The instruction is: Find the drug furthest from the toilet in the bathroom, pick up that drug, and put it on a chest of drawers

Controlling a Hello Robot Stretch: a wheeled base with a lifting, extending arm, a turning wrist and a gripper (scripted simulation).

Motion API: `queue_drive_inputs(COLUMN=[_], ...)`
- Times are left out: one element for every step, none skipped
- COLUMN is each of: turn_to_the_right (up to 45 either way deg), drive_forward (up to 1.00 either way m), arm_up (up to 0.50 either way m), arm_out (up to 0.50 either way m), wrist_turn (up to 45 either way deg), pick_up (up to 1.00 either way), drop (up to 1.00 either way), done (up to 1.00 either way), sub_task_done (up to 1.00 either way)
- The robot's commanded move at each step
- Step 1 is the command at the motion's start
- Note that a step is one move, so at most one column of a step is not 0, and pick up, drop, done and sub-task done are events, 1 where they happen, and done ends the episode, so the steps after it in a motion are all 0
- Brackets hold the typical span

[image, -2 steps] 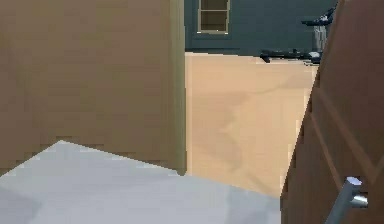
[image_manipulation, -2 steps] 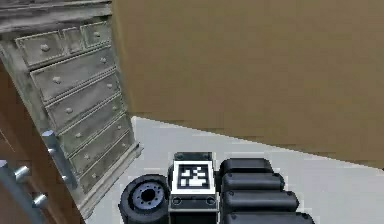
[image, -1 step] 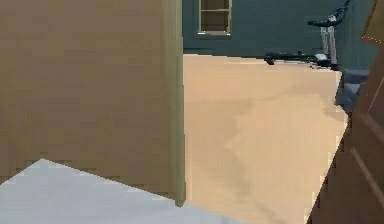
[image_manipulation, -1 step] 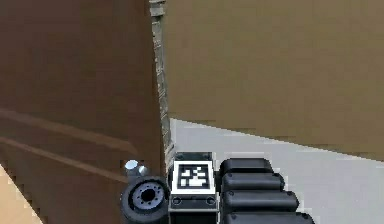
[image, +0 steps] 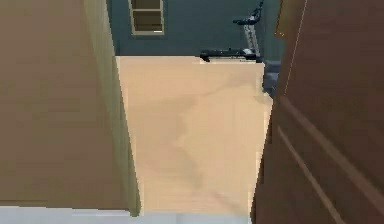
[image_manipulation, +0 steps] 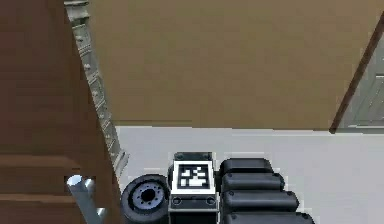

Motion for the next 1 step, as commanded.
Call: queue_drive_inputs(turn_to_the_right=[0.0], drive_forward=[1.00], arm_up=[0.00], arm_out=[0.00], wrist_turn=[0.0], pick_up=[0.00], drop=[0.00], done=[0.00], sub_task_done=[0.00])
